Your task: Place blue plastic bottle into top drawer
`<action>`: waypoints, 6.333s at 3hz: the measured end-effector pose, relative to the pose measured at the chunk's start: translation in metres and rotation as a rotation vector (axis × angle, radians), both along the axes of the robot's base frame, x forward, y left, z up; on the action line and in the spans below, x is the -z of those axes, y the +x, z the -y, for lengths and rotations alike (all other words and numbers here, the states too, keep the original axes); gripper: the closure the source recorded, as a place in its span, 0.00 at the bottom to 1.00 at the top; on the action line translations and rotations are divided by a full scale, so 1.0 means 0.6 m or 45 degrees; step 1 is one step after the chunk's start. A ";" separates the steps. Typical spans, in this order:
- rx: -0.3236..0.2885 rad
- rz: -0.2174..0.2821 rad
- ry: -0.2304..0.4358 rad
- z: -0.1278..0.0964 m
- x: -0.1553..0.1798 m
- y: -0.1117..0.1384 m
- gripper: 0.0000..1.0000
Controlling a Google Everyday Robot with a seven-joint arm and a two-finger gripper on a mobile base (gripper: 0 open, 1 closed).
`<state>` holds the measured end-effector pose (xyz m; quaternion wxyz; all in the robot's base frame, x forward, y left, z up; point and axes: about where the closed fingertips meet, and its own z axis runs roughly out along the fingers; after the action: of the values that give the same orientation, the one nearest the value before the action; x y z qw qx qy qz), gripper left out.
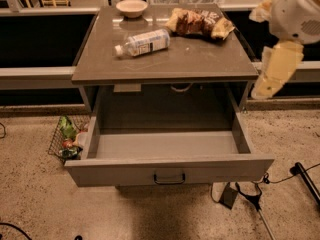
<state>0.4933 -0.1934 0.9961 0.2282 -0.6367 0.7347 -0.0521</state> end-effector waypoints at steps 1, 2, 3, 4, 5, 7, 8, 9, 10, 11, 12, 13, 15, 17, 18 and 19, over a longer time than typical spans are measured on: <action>-0.161 0.036 0.079 -0.038 0.025 0.129 0.00; -0.266 0.047 0.154 -0.076 0.052 0.226 0.00; -0.326 0.020 0.289 -0.118 0.105 0.303 0.00; -0.326 0.020 0.289 -0.118 0.105 0.303 0.00; -0.327 0.058 0.321 -0.127 0.112 0.329 0.00; -0.347 0.115 0.422 -0.181 0.126 0.426 0.00; -0.370 0.140 0.481 -0.245 0.135 0.482 0.00; -0.371 0.140 0.481 -0.247 0.136 0.483 0.00; -0.347 0.190 0.538 -0.265 0.135 0.501 0.00; -0.324 0.301 0.692 -0.315 0.118 0.530 0.00; -0.293 0.305 0.778 -0.353 0.124 0.541 0.00; -0.240 0.212 0.823 -0.382 0.153 0.550 0.00; -0.126 0.026 0.761 -0.389 0.221 0.564 0.00; -0.097 -0.056 0.750 -0.386 0.267 0.577 0.00; -0.100 -0.068 0.755 -0.386 0.273 0.581 0.16; -0.100 -0.068 0.756 -0.386 0.261 0.581 0.48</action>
Offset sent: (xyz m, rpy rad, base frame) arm 0.2059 0.0688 -0.0467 0.1949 -0.0487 0.3034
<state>0.8418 0.0382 0.8396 0.3867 -0.5713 0.6984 0.1906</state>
